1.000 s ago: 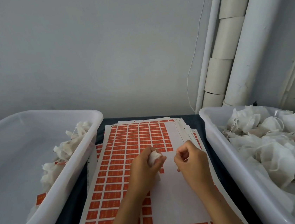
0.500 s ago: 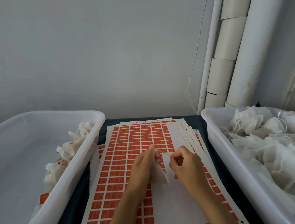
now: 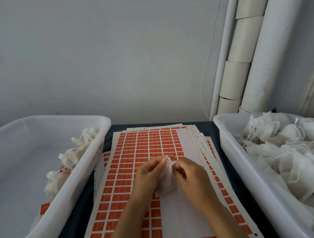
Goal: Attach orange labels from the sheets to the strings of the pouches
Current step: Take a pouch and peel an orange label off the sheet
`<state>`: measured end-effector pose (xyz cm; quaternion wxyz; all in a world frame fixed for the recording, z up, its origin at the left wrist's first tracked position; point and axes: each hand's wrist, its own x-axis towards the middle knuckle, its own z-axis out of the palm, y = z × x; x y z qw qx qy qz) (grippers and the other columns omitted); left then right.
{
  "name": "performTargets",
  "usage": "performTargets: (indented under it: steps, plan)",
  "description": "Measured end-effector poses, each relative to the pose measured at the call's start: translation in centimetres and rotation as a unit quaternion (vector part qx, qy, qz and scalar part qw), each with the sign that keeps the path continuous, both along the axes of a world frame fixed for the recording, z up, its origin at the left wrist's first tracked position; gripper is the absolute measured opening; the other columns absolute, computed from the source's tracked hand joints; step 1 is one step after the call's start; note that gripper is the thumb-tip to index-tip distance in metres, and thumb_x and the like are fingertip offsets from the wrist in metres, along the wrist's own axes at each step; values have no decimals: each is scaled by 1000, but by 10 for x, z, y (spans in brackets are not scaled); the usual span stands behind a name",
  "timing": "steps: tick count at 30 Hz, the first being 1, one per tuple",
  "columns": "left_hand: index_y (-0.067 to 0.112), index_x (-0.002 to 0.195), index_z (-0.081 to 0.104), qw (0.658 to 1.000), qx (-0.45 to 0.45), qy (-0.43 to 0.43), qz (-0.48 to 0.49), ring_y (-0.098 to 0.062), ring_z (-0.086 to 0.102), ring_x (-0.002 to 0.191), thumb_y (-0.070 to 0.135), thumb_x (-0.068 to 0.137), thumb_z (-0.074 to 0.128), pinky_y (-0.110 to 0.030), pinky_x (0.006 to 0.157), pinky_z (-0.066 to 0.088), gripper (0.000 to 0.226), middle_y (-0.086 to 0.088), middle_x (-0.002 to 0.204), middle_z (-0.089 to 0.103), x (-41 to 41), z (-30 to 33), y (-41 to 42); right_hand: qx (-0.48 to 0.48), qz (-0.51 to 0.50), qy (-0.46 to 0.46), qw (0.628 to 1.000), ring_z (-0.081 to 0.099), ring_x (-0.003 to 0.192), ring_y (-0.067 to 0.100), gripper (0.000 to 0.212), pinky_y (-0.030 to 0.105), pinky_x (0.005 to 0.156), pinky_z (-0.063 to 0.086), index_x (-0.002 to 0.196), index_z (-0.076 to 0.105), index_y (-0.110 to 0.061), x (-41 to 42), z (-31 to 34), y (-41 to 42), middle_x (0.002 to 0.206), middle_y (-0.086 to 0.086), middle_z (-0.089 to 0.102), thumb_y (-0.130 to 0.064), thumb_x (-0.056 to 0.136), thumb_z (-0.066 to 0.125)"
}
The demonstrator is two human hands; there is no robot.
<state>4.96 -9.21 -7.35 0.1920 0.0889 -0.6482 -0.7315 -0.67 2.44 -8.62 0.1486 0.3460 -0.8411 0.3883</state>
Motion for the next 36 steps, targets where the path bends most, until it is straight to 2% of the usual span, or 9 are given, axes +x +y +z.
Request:
performTargets:
  steps: [6, 11, 15, 17, 20, 23, 26, 30, 36]
  plan:
    - [16, 89, 73, 993, -95, 17, 71, -14, 66, 85, 15, 90, 60, -17, 73, 52, 14, 1, 86, 73, -5, -6, 2, 13, -2, -7, 1000, 51, 68, -6, 9, 0, 66, 38, 91, 63, -19, -1, 1, 5, 90, -12, 64, -27, 87, 63]
    - [18, 80, 73, 975, -176, 2, 134, -11, 64, 72, 18, 83, 69, -17, 64, 51, 5, 4, 75, 70, -7, -12, 0, 7, 5, -43, 999, 57, 72, -1, 11, 3, 66, 42, 81, 54, -31, -1, 1, 8, 81, -19, 57, -30, 85, 65]
    - [18, 72, 61, 955, -226, -3, 192, -5, 56, 54, 20, 76, 77, -11, 50, 44, 17, 6, 63, 60, -8, -11, 4, -8, 21, -41, 999, 58, 75, -2, 12, 4, 67, 44, 82, 54, -33, 2, 3, 8, 81, -22, 56, -30, 85, 65]
    - [16, 76, 55, 961, -205, 10, 184, -4, 56, 57, 15, 75, 78, -11, 52, 46, 23, 4, 66, 59, -7, -9, 4, -46, 25, -68, 996, 59, 78, -5, 11, 3, 67, 45, 81, 55, -31, 3, 4, 7, 80, -24, 58, -29, 85, 65]
    - [18, 92, 53, 977, -183, 40, 100, -5, 62, 76, 4, 80, 71, -15, 67, 52, 26, 1, 85, 62, -4, -5, 6, -112, 19, -127, 985, 57, 80, -10, 12, 3, 64, 45, 77, 56, -31, 3, 7, 6, 77, -22, 60, -27, 85, 65]
    - [19, 100, 54, 979, -195, 55, 38, -10, 62, 86, 1, 83, 66, -20, 74, 54, 27, 1, 94, 63, 0, -4, 7, -142, 11, -172, 975, 61, 76, 1, 13, 9, 64, 49, 76, 56, -31, 3, 8, 6, 76, -19, 61, -29, 85, 64]
    - [21, 101, 55, 974, -220, 49, 29, -7, 62, 86, 5, 83, 68, -20, 74, 55, 28, 5, 94, 63, 1, -5, 8, -149, -4, -183, 972, 60, 78, 5, 11, 15, 69, 51, 78, 57, -29, 2, 8, 7, 80, -17, 61, -27, 85, 66]
    - [26, 98, 56, 970, -233, 48, 48, -3, 63, 83, 12, 81, 73, -17, 71, 54, 28, 8, 90, 65, -1, -5, 8, -166, -21, -167, 972, 57, 82, 0, 12, 5, 66, 44, 80, 57, -25, 2, 7, 7, 85, -18, 58, -22, 83, 68]
    - [26, 94, 58, 964, -249, 55, 74, -1, 63, 78, 8, 79, 74, -13, 67, 53, 29, 10, 84, 66, -2, -5, 7, -182, -5, -196, 964, 56, 88, 1, 11, 8, 71, 41, 80, 59, -23, 1, 7, 6, 88, -15, 60, -24, 81, 70]
